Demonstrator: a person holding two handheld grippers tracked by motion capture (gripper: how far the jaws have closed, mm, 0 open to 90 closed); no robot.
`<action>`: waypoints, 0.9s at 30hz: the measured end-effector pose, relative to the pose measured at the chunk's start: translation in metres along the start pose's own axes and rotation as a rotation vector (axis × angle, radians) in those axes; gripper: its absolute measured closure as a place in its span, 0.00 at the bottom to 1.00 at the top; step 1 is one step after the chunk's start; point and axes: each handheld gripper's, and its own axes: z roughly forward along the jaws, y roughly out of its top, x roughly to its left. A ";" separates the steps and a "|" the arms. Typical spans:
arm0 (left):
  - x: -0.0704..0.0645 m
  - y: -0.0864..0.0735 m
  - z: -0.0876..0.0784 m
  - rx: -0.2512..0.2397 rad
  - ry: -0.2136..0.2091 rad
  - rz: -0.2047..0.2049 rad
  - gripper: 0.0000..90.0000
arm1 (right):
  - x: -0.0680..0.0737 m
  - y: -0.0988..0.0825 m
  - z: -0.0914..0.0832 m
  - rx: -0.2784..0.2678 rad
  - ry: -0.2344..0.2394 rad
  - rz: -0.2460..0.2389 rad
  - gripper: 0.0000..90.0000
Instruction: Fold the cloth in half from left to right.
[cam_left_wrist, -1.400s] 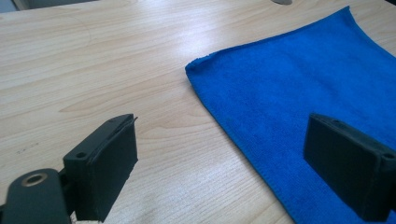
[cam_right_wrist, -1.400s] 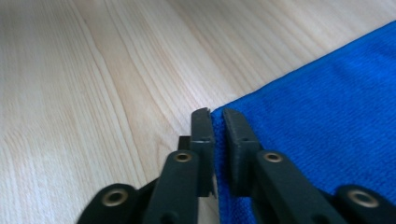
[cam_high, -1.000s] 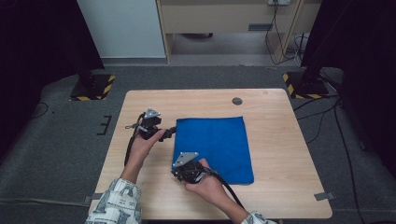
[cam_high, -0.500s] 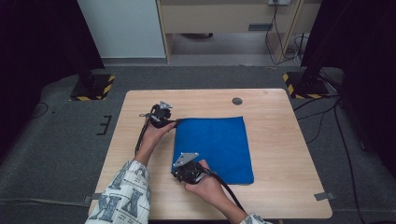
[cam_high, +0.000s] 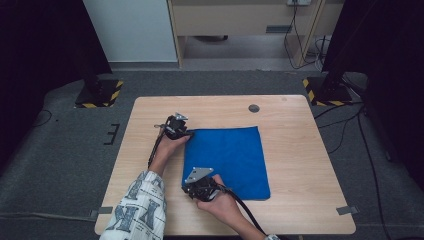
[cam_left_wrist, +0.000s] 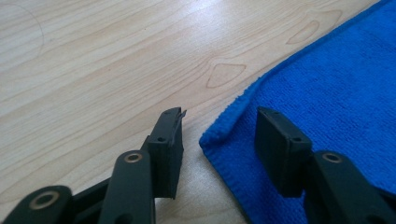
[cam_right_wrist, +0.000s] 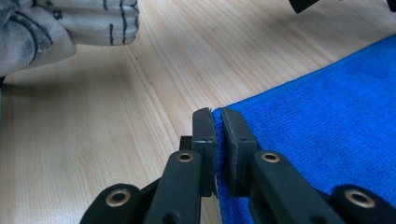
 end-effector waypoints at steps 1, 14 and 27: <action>0.000 0.000 0.000 0.000 -0.006 -0.002 0.62 | 0.000 -0.001 0.000 -0.002 -0.002 0.000 0.94; -0.004 0.009 -0.013 -0.062 -0.032 -0.052 0.97 | -0.001 -0.003 -0.006 -0.008 -0.020 0.009 0.95; -0.016 0.037 -0.042 -0.097 -0.019 -0.009 0.97 | 0.004 0.003 -0.018 -0.038 -0.041 -0.002 0.95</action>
